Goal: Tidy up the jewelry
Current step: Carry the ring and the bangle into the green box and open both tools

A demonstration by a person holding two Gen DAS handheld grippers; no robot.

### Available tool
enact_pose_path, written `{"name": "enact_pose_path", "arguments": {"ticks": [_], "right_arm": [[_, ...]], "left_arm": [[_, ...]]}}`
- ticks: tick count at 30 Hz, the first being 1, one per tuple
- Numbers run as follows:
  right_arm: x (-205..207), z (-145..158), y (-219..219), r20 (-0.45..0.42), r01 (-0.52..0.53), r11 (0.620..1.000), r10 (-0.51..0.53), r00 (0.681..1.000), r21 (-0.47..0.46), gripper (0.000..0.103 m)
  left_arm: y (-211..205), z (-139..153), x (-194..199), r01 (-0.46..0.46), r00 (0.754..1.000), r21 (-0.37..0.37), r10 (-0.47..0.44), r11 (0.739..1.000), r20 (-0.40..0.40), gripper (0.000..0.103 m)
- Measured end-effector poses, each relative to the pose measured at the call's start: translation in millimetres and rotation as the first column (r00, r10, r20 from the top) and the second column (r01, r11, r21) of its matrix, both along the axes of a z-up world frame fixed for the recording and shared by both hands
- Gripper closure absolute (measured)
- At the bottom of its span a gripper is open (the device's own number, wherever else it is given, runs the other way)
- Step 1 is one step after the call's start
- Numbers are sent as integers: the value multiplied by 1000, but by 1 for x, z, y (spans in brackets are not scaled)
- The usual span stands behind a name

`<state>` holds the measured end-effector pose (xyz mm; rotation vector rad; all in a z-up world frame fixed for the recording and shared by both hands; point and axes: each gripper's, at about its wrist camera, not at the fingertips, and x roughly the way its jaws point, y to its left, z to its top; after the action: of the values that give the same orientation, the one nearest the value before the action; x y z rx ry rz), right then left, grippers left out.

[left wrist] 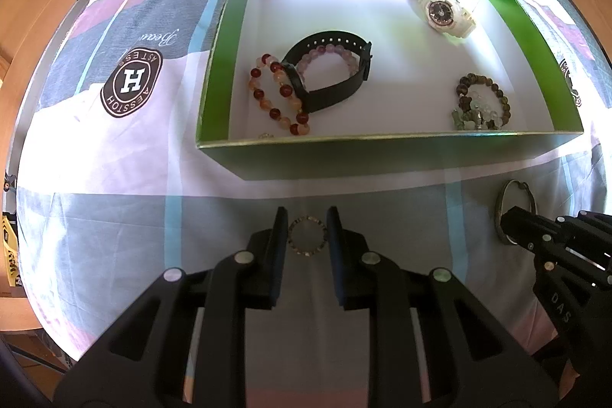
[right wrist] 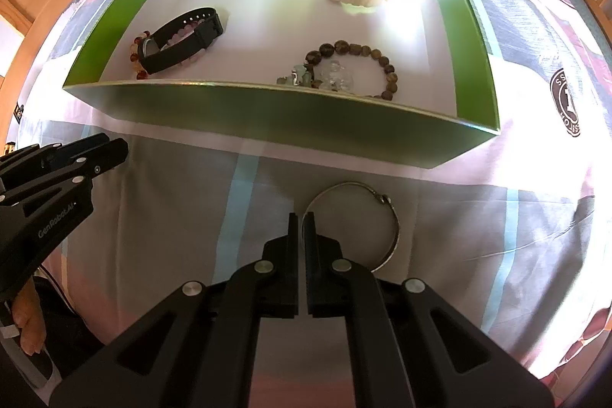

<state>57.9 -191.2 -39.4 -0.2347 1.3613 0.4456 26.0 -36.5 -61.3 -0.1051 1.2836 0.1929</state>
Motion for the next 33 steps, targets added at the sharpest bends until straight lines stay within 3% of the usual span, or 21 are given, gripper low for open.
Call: {"name": "enact_pose_path", "arguments": {"ticks": [16,19,22,25,27,30,31,33], "right_arm": [[-1,8,-4,21,0,999,-1,1000,33,101],[-2,28,-10,34,-7,991,3,999,131,101],[-5,67,-20,110,-26,963,-3,994,269,101],[-7,95,-28,184,-36,938,-30,982,344,101],[-7,106,-32,233,-39,932,-50,971,362,101],[-3,96,-24,217,-75,959,15,976,275,101],[-5,86,-18,193,-91,968,46,980,236,99],[-6,54,-7,108,-100,987,87,990,129,69]], "left_arm": [[-6,20,-11,14,999,9,-15,1000,39,82],[-6,31,-14,25,998,4,-26,1000,64,82],[-6,58,-20,38,990,-7,-37,999,133,82],[-4,83,-25,46,978,-15,-42,999,204,82],[-3,96,-27,45,969,-10,-41,999,243,83],[-3,100,-27,45,967,-2,-43,999,251,83],[-4,98,-26,46,968,-1,-44,999,245,83],[-3,91,-25,48,973,4,-48,999,226,82]]}}
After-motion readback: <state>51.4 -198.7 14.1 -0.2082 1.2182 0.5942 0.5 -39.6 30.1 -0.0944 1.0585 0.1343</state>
